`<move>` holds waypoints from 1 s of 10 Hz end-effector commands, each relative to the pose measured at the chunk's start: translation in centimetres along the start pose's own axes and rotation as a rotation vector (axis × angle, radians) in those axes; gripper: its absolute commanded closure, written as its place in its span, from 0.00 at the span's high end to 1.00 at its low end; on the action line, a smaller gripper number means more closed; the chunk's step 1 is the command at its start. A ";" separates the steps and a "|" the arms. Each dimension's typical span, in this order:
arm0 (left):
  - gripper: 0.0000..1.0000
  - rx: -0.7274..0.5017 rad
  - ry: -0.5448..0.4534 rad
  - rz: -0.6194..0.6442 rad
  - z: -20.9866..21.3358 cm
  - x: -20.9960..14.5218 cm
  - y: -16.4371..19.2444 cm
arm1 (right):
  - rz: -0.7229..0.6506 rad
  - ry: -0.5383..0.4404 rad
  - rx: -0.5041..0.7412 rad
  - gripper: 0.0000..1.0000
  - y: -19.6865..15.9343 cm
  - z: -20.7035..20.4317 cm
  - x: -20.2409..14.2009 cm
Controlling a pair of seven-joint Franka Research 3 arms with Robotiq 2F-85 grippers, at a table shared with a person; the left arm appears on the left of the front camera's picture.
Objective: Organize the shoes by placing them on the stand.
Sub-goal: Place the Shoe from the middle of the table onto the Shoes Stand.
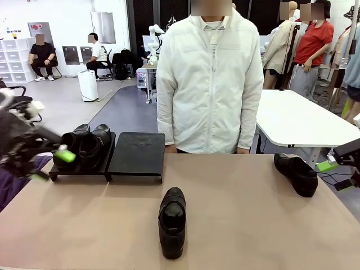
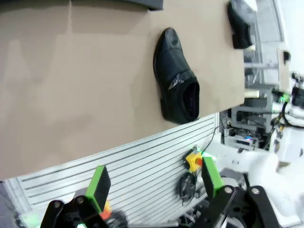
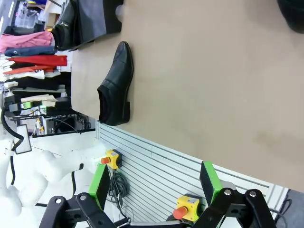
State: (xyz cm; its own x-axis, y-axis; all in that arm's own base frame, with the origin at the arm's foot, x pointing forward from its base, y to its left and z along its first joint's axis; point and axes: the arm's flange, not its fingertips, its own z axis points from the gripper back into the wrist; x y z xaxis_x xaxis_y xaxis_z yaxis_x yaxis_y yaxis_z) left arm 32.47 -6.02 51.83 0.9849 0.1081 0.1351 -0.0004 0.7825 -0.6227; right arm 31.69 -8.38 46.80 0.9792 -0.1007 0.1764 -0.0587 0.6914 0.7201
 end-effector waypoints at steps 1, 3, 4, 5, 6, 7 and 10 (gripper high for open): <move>1.00 0.183 0.132 0.062 -8.1 4.9 -11.8 | -0.010 -0.006 0.013 1.00 0.3 0.1 0.0; 1.00 0.328 0.082 0.134 -19.0 5.1 -20.5 | -0.010 -0.006 0.013 1.00 0.3 0.1 0.0; 1.00 0.402 0.085 0.104 -23.4 3.8 -22.5 | -0.010 -0.006 0.013 1.00 0.3 0.1 0.0; 1.00 0.473 0.092 0.058 -26.7 2.1 -23.6 | -0.010 -0.006 0.013 1.00 0.3 0.1 0.0; 1.00 0.497 0.074 0.068 -27.6 2.0 -23.6 | -0.010 -0.006 0.013 1.00 0.3 0.1 0.0; 1.00 0.337 0.093 0.069 -25.2 0.0 -23.2 | -0.010 -0.006 0.013 1.00 0.3 0.1 0.0; 1.00 0.337 0.093 0.069 -25.2 0.0 -23.2 | -0.010 -0.006 0.013 1.00 0.3 0.1 0.0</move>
State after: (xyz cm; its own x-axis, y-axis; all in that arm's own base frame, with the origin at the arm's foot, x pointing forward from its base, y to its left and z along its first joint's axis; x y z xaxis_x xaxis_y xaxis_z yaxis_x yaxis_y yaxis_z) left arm 37.34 -40.83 47.02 0.9904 0.1355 0.0262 -0.1197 0.9381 -0.3250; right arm 31.67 -8.31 46.83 0.9793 -0.1000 0.1762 -0.0584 0.6936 0.7180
